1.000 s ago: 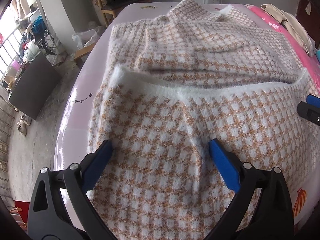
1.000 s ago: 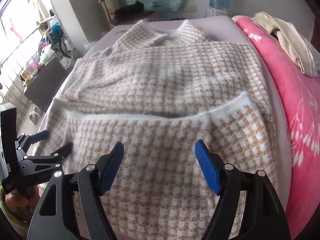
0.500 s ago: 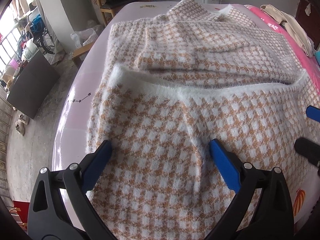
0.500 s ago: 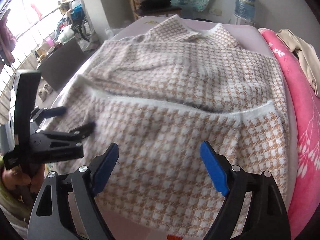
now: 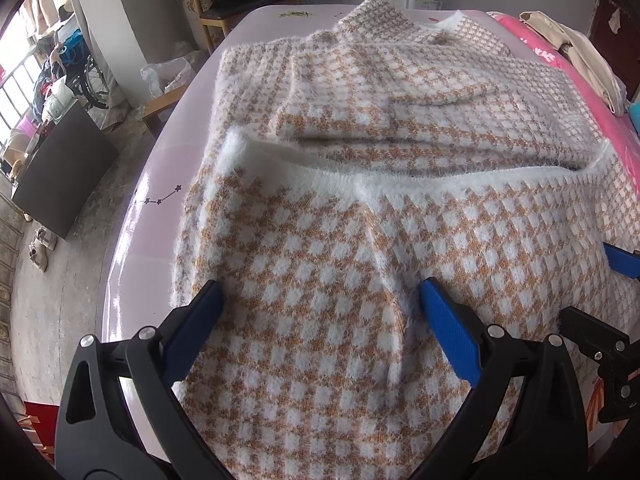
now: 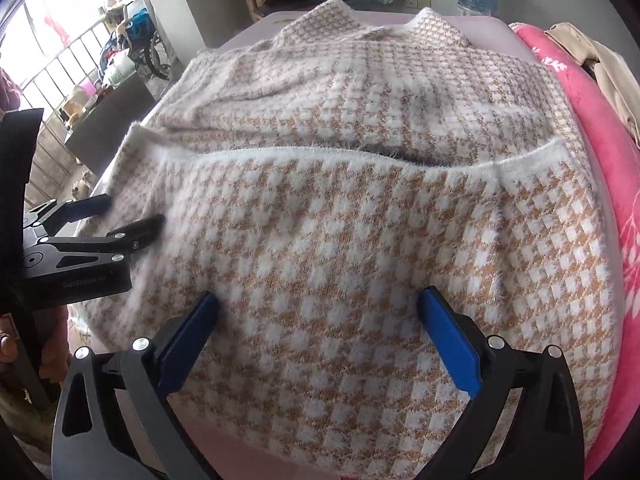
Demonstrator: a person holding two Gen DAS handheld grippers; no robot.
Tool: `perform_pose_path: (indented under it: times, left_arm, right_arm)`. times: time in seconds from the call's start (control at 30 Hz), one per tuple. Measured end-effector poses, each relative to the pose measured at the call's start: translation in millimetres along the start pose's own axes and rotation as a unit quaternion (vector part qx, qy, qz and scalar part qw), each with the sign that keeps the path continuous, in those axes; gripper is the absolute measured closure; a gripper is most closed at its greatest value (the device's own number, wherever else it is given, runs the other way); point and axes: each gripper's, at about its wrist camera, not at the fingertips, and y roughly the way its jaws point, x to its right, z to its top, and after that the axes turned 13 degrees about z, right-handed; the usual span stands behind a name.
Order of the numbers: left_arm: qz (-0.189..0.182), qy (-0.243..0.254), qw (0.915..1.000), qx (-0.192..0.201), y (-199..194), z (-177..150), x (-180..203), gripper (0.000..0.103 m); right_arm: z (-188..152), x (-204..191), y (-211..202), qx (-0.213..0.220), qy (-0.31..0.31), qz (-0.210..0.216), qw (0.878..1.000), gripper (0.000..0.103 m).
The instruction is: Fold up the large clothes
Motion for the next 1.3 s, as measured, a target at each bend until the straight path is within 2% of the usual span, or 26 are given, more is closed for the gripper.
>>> perform_pose_path:
  times: [0.23,0.3,0.37,0.53,0.7,0.77,0.93,1.03,1.17,1.3]
  left_arm:
    - [-0.005,-0.002,1.0000,0.003,0,-1,-1,0.008]
    - [-0.005,-0.002,1.0000,0.005,0,-1,-1,0.008]
    - [-0.006,-0.002,1.0000,0.005,0,-2,-2,0.008]
    - [-0.006,-0.004,0.9999,0.010,0,-2,-2,0.008]
    - [-0.009,-0.006,0.9998,0.019,-1,-5,-3,0.008]
    - [-0.009,-0.006,0.9998,0.019,-1,-5,-4,0.008]
    - [-0.010,-0.007,0.9997,0.020,-1,-4,-3,0.008]
    - [-0.011,-0.005,0.9996,0.024,-2,-5,-4,0.008]
    - [-0.015,-0.004,0.9995,0.028,-2,-6,-4,0.008]
    - [-0.016,-0.003,0.9995,0.028,-1,-5,-4,0.008]
  right_arm:
    - [-9,0,-2,0.027,-0.022,0.006,0.999,0.006]
    - [-9,-1,-6,0.017,-0.021,-0.002,1.000,0.006]
    - [-12,-5,-17,0.013,-0.017,-0.003,1.000,0.006]
    - [-26,-20,-44,0.033,-0.057,0.005,0.998,0.006]
    - [-43,-14,-24,-0.004,-0.039,-0.005,0.999,0.006]
    - [-48,-13,-18,0.006,-0.043,-0.015,0.999,0.006]
    - [-44,-12,-21,0.000,-0.034,-0.005,0.999,0.006]
    - [-35,-5,-39,0.025,-0.020,0.002,0.999,0.006]
    - [-16,16,-62,0.072,0.004,-0.027,0.997,0.006]
    - [-2,49,-57,0.076,0.051,-0.050,0.995,0.006]
